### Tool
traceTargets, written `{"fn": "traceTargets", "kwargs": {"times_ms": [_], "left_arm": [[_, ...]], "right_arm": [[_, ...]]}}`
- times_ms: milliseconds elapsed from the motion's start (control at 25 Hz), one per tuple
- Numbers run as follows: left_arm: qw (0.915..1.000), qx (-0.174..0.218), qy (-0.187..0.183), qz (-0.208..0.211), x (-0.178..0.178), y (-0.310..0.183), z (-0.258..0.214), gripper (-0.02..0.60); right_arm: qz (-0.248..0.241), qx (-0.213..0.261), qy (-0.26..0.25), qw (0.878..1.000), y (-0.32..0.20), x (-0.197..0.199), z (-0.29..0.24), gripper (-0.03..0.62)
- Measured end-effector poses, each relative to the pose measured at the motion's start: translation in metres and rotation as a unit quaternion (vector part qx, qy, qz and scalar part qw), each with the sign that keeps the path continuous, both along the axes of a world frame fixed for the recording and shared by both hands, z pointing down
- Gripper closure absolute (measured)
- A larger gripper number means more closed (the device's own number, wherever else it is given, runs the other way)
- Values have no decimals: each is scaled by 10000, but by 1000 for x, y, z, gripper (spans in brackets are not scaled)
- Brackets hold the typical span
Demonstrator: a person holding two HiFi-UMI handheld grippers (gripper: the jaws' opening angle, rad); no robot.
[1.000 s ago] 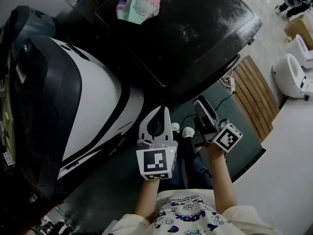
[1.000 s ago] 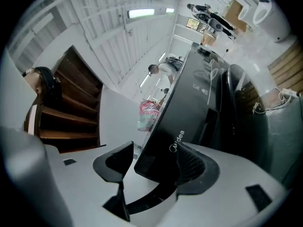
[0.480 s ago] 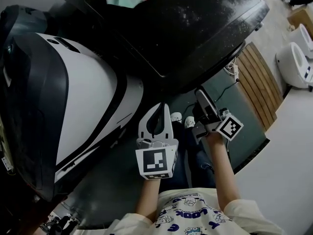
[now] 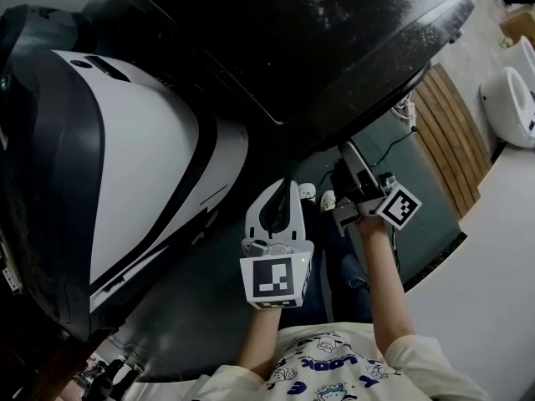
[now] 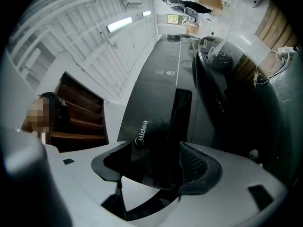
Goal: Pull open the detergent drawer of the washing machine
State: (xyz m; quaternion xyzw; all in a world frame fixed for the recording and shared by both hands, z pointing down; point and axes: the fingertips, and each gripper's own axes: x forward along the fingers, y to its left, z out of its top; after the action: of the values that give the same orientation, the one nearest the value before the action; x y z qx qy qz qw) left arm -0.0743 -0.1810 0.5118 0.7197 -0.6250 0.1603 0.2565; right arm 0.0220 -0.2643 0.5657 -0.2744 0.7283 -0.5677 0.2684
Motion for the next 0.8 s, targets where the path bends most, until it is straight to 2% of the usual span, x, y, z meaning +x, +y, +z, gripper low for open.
{"fn": "traceTargets", "kwargs": {"times_ms": [800], "left_arm": [[9997, 19, 146, -177, 12, 5, 11, 568]], "right_arm": [[-228, 390, -837, 9955, -17, -4, -7, 303]]}}
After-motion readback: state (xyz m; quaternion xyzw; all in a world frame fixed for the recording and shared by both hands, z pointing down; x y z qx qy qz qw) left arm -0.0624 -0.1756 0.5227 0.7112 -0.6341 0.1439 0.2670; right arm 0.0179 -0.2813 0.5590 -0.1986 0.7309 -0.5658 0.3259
